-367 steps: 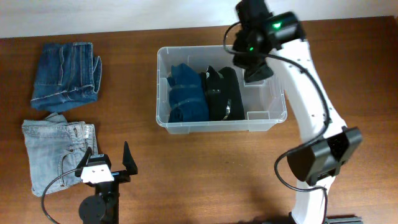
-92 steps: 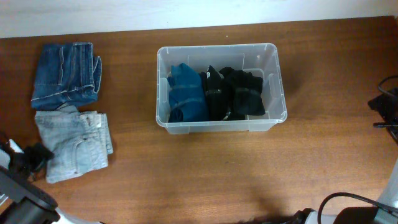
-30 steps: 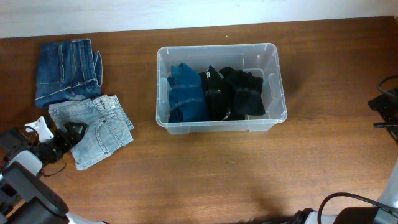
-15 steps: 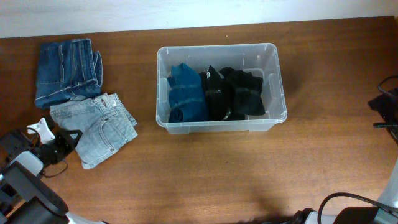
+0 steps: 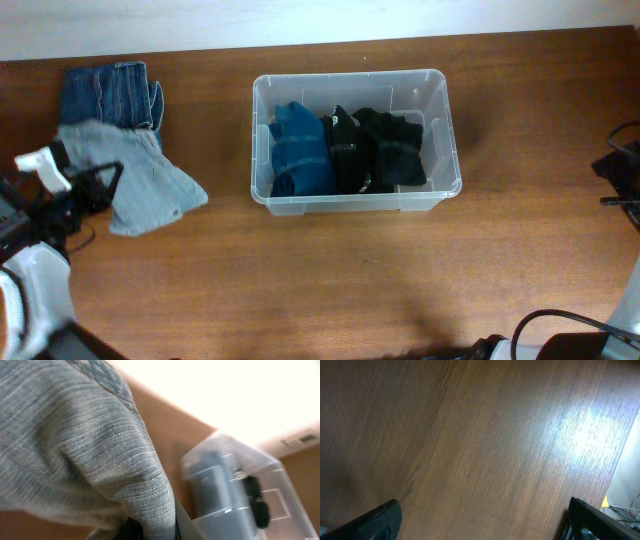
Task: Pack container
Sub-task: 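Lift the light-blue jeans and carry them right into the bin, then lower the light-blue jeans into the bin's right half and release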
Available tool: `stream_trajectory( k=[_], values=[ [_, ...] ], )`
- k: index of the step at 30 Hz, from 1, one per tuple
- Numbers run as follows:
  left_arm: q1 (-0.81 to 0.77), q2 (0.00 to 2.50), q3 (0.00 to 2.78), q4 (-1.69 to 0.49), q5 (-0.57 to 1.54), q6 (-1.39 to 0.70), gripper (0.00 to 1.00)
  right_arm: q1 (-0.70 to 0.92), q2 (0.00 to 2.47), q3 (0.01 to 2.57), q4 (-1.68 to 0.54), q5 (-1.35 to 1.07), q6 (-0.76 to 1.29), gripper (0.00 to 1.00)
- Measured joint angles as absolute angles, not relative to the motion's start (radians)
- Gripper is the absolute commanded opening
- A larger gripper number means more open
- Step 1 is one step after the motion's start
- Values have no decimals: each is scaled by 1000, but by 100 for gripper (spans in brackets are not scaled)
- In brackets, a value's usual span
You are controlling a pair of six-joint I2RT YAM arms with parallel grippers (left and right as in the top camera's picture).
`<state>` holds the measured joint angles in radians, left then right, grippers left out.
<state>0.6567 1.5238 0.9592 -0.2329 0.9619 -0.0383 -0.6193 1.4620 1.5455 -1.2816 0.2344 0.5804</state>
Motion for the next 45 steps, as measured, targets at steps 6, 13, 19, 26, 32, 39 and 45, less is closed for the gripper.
stream_trajectory(
  k=[6,13,19,26,32,39,45],
  values=[
    [497,1249,1048,-68,977,-178,1,-619,1462,1546,-1281,234,580,98],
    [216,1148,1072,160,941,-364,1,-619,1462,1546,-1282,234,580,99],
    [-110,1297,1072,294,842,-398,1,-619,1462,1545,-1282,234,580,98],
    [-348,1530,1073,430,579,-499,1,-620,1462,1545,-1281,234,581,98],
    [-488,1669,1115,431,412,-526,1,-619,1462,1545,-1281,234,580,98],
    [-568,1823,1195,505,381,-536,1,-619,1462,1545,-1281,234,580,98],
    [-566,1865,1198,450,393,-537,1,-619,1462,1545,-1281,234,580,99]
  ],
)
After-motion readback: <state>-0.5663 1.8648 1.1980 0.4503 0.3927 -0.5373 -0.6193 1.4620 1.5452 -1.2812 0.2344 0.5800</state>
